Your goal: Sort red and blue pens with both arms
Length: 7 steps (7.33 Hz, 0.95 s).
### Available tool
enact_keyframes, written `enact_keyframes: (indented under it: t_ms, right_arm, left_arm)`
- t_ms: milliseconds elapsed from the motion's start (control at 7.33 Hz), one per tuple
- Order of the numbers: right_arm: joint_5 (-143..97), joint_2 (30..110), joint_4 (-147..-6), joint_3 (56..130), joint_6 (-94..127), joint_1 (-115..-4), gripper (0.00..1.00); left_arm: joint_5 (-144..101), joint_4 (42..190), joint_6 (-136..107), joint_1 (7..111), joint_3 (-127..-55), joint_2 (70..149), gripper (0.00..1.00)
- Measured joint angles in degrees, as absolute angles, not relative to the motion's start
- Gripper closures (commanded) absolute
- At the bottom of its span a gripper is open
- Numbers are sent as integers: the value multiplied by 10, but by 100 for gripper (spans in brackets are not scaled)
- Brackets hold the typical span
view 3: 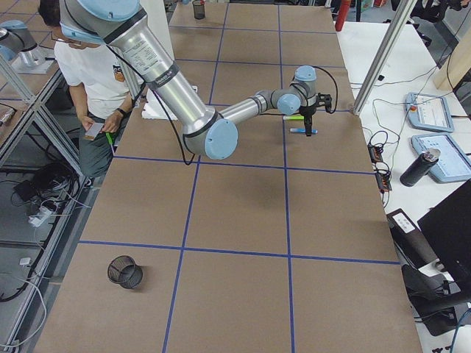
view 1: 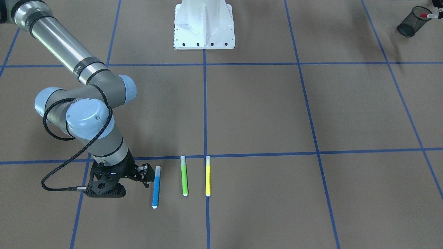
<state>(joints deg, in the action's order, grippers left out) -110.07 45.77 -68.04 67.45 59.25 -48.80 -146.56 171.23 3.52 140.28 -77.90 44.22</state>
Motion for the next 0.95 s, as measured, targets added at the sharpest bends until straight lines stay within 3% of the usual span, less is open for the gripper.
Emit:
enact_keyframes:
  t_ms: [955]
  right_arm:
    - [-1084, 454, -666, 674, 619, -473, 1]
  left_arm:
    - [-1438, 1660, 100, 1402, -782, 439, 100]
